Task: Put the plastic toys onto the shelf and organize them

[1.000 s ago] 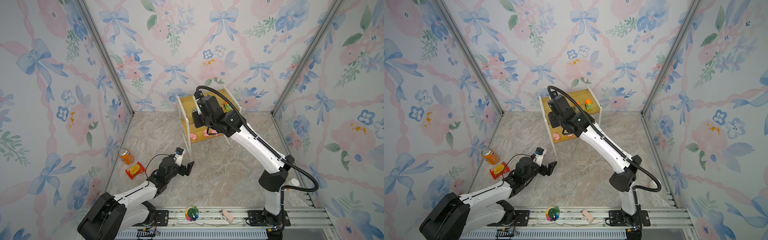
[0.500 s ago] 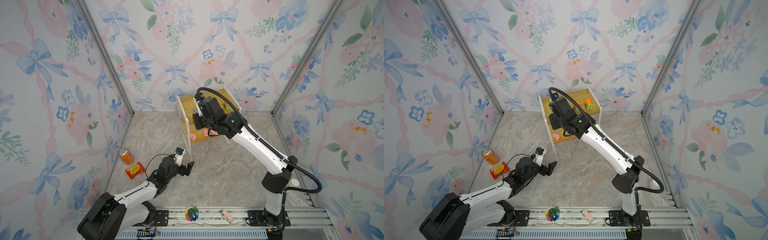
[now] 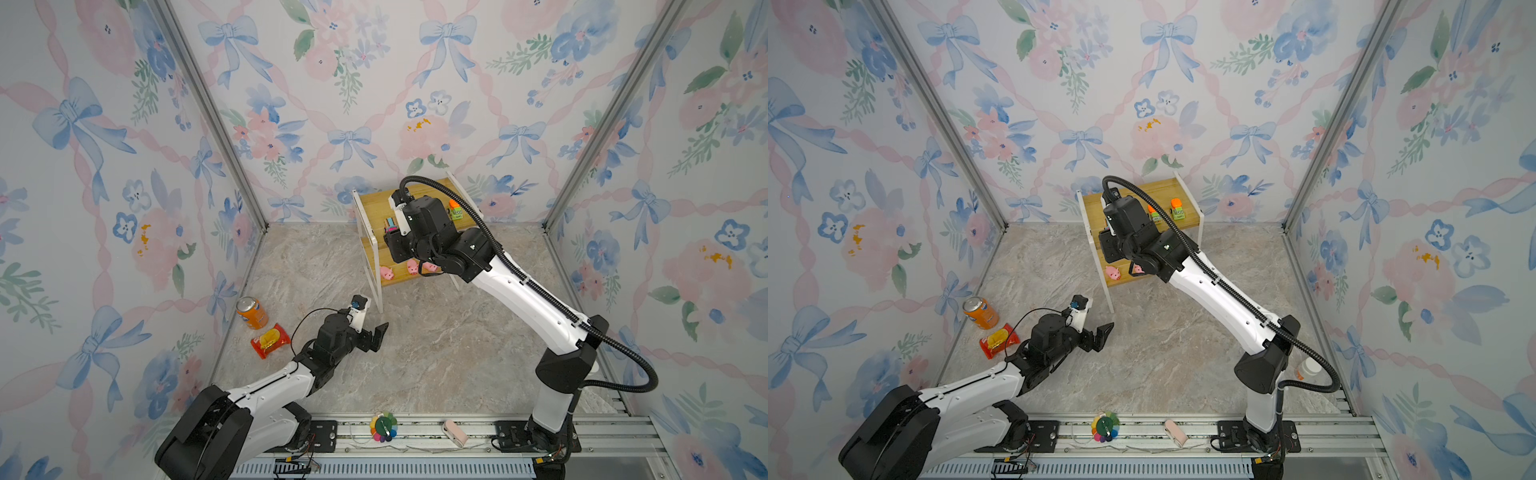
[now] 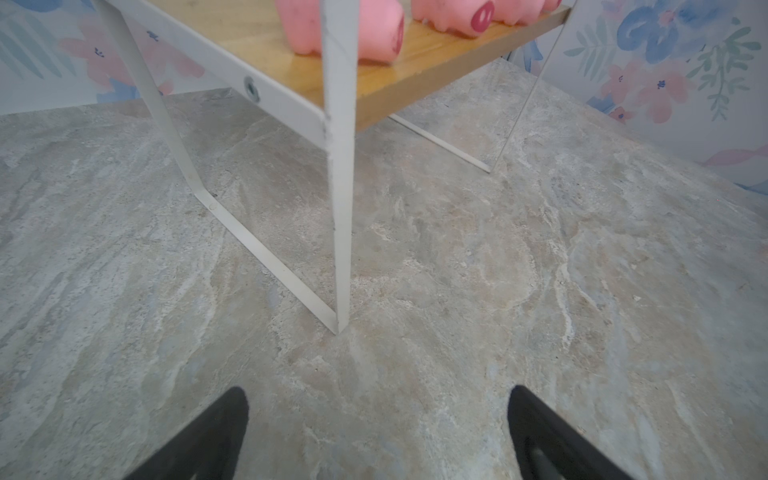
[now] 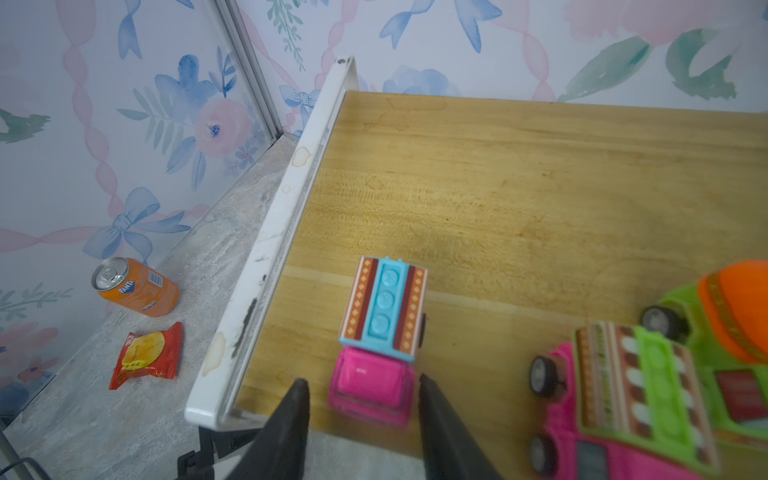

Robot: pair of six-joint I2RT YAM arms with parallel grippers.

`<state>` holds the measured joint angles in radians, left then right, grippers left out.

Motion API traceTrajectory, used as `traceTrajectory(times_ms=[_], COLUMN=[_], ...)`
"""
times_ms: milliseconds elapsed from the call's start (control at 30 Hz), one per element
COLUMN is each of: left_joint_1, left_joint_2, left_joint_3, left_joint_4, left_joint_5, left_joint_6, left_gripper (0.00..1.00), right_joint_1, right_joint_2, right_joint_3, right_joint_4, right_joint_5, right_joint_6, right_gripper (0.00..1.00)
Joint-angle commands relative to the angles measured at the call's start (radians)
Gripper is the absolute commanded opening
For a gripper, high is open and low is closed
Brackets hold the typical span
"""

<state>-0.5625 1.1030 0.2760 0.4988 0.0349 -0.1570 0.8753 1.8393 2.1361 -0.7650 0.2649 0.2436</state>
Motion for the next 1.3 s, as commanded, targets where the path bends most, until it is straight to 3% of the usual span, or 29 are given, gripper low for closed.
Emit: traceTrajectory(times_ms=[0,267,433,533,633,767,900,1033,1100,1267], left_joint_1=[0.003,0.001,0.003,0.003,0.005,0.016,0.059,0.178,0.254,0.349], left_joint_2=[-0.004,-0.008,-0.015,-0.023,-0.044,-0.081,-0.127,-0.129,-0.103,-0.035], left_joint_3=[-0.008,-0.005,0.002,0.016,0.032,0.058,0.057,0.006,-0.043,-0.078], left_joint_4=[-0.013,-0.013,-0.013,-0.016,-0.016,-0.016,-0.012,0.046,0.136,0.205], left_joint_5=[-0.001,0.005,-0.024,-0.079,-0.158,-0.258,-0.353,-0.323,-0.256,-0.214], left_joint_6=[0.02,0.019,0.025,0.052,0.085,0.169,0.235,0.21,0.203,0.181], left_gripper=[0.98,0.98,0.98,0.98,0.98,0.98,0.98,0.98,0.98,0.98], right_joint_1=[-0.012,-0.013,-0.04,-0.144,-0.329,-0.574,-0.745,-0.835,-0.85,-0.86], right_joint_2=[-0.064,-0.171,-0.394,-0.54,-0.701,-0.907,-1.012,-1.021,-1.003,-0.908], right_joint_3=[-0.024,-0.105,-0.341,-0.548,-0.778,-1.17,-1.462,-1.667,-1.75,-1.866], right_joint_4=[0.018,0.022,0.13,0.179,0.222,0.445,0.648,0.86,0.971,1.231], right_joint_5=[0.007,0.015,0.138,0.149,0.132,0.021,-0.071,-0.132,-0.14,-0.139], right_joint_6=[0.0,-0.041,-0.131,-0.169,-0.156,-0.214,-0.217,-0.21,-0.23,-0.243], right_gripper=[0.48,0.57,0.62,0.64,0.64,0.66,0.69,0.7,0.7,0.72])
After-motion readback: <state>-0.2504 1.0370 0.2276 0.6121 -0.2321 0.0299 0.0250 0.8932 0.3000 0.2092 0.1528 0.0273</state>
